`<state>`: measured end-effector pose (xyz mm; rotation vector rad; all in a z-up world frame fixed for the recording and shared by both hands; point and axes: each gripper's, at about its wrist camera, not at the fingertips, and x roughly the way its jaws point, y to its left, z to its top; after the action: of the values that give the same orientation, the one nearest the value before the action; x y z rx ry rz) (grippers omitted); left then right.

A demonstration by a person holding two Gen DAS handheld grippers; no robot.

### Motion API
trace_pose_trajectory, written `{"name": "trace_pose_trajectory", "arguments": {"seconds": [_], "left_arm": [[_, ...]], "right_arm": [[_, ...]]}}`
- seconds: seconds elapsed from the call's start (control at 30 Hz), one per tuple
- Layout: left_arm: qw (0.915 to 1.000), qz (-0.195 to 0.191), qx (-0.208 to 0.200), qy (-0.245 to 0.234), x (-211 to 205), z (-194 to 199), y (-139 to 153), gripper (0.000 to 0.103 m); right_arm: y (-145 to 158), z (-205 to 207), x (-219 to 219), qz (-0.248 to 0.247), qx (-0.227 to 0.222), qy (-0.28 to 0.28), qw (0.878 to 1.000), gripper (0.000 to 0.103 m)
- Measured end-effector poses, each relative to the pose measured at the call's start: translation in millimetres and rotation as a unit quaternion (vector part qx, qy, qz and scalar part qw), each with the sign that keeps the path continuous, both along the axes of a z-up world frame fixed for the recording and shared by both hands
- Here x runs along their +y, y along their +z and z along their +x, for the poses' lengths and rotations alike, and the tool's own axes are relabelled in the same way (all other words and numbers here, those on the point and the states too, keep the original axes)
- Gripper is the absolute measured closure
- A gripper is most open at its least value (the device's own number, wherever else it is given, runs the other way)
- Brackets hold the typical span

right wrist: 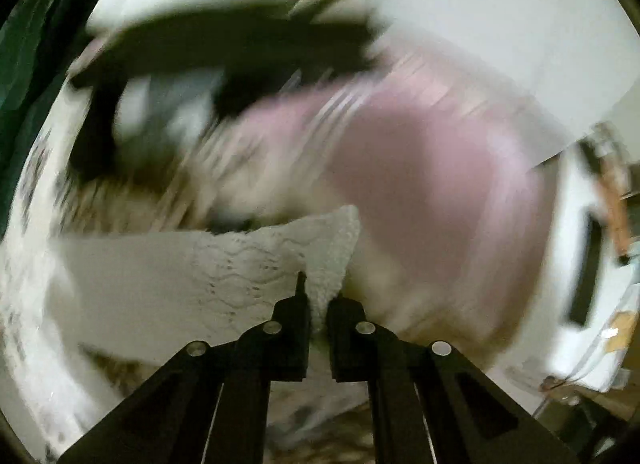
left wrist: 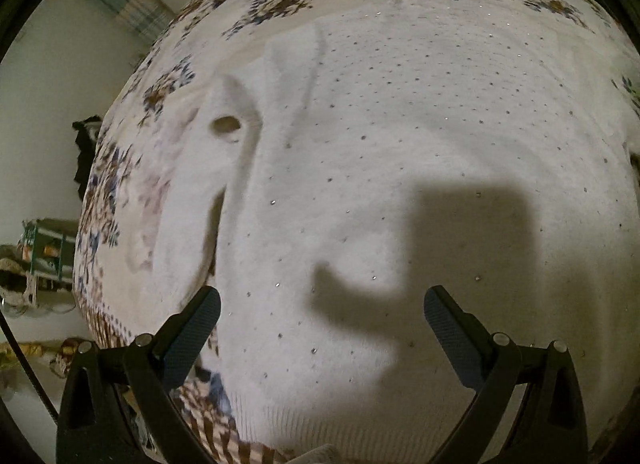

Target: Fold small clothes

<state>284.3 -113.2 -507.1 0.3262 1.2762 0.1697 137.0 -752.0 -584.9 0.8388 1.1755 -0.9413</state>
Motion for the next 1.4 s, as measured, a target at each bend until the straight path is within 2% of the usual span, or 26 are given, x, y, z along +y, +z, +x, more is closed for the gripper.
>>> {"name": "trace_pose_trajectory", "arguments": {"seconds": [0.07, 0.13, 0.17, 0.2, 0.27, 0.33, 0.43, 0.5, 0.53, 0.63, 0.7, 0.73, 0.77, 0.8, 0.83, 0.87, 0.9, 0.93, 1.03, 1.1, 1.23, 1.3, 1.4], "left_arm": [[0.9999, -0.012, 0.003, -0.003, 4, 0, -2, 0.0], [0.9997, -0.018, 0.016, -0.005, 12, -2, -6, 0.0], [0.9995, -0.022, 0.021, -0.005, 18, -4, -7, 0.0], [0.9993, -0.027, 0.024, -0.005, 25, -7, -7, 0.0], [0.9987, -0.037, 0.036, 0.005, 50, -19, -6, 0.0], [0.9966, -0.055, 0.056, 0.025, 83, -32, -10, 0.0], [0.9894, -0.089, 0.091, 0.071, 135, -52, -22, 0.003], [0.9826, -0.117, 0.103, 0.102, 162, -60, -30, 0.01], [0.9771, -0.14, 0.107, 0.119, 176, -64, -34, 0.01], [0.9564, -0.225, 0.115, 0.147, 199, -67, -55, 0.01], [0.9485, -0.254, 0.122, 0.145, 197, -63, -67, 0.01], [0.9453, -0.271, 0.122, 0.134, 189, -59, -74, 0.016], [0.9465, -0.273, 0.121, 0.123, 181, -56, -78, 0.022], [0.9489, -0.269, 0.121, 0.111, 173, -53, -81, 0.047], [0.954, -0.256, 0.124, 0.095, 160, -50, -86, 0.077], [0.9565, -0.249, 0.124, 0.088, 153, -48, -88, 0.086], [0.9582, -0.246, 0.119, 0.084, 148, -47, -88, 0.092], [0.961, -0.24, 0.11, 0.082, 145, -47, -84, 0.094], [0.9602, -0.247, 0.098, 0.086, 148, -52, -70, 0.095], [0.9555, -0.266, 0.093, 0.088, 157, -58, -54, 0.095], [0.9579, -0.263, 0.098, 0.062, 165, -64, -29, 0.095], [0.9589, -0.258, 0.104, 0.054, 166, -63, -28, 0.095], [0.9585, -0.253, 0.123, 0.049, 171, -64, -42, 0.095]], "right_arm": [[-1, -9, -28, 0.001, 0.003, -0.008, 1.0, 0.095], [-8, -7, -39, 0.043, -0.009, -0.02, 0.999, 0.081], [-8, -6, -34, 0.06, -0.006, -0.021, 0.998, 0.065], [-1, -6, -21, 0.066, -0.007, -0.012, 0.998, 0.053], [6, 1, 18, 0.079, -0.011, 0.034, 0.996, 0.046], [-5, 7, 67, 0.123, -0.013, 0.081, 0.989, 0.043], [-47, 22, 152, 0.236, -0.005, 0.146, 0.961, 0.043], [-72, 31, 197, 0.285, -0.005, 0.172, 0.943, 0.043], [-83, 37, 217, 0.301, -0.006, 0.184, 0.936, 0.043], [-98, 51, 249, 0.303, -0.008, 0.201, 0.931, 0.042], [-102, 56, 255, 0.3, -0.015, 0.186, 0.935, 0.039], [-97, 59, 260, 0.303, -0.019, 0.178, 0.936, 0.039], [-97, 61, 261, 0.306, -0.023, 0.17, 0.937, 0.039], [-98, 62, 264, 0.304, -0.02, 0.17, 0.937, 0.039], [-96, 62, 268, 0.302, -0.019, 0.173, 0.937, 0.039], [-93, 64, 273, 0.3, -0.02, 0.181, 0.937, 0.048], [-90, 68, 279, 0.298, -0.014, 0.192, 0.935, 0.075], [-88, 72, 283, 0.298, -0.004, 0.201, 0.933, 0.092], [-76, 64, 300, 0.282, 0.021, 0.215, 0.935, 0.094], [-62, 53, 306, 0.277, 0.036, 0.225, 0.934, 0.096], [-48, 27, 303, 0.271, 0.074, 0.236, 0.93, 0.099], [-45, 13, 300, 0.269, 0.092, 0.237, 0.929, 0.099], [-49, 0, 297, 0.261, 0.116, 0.254, 0.924, 0.099]]}}
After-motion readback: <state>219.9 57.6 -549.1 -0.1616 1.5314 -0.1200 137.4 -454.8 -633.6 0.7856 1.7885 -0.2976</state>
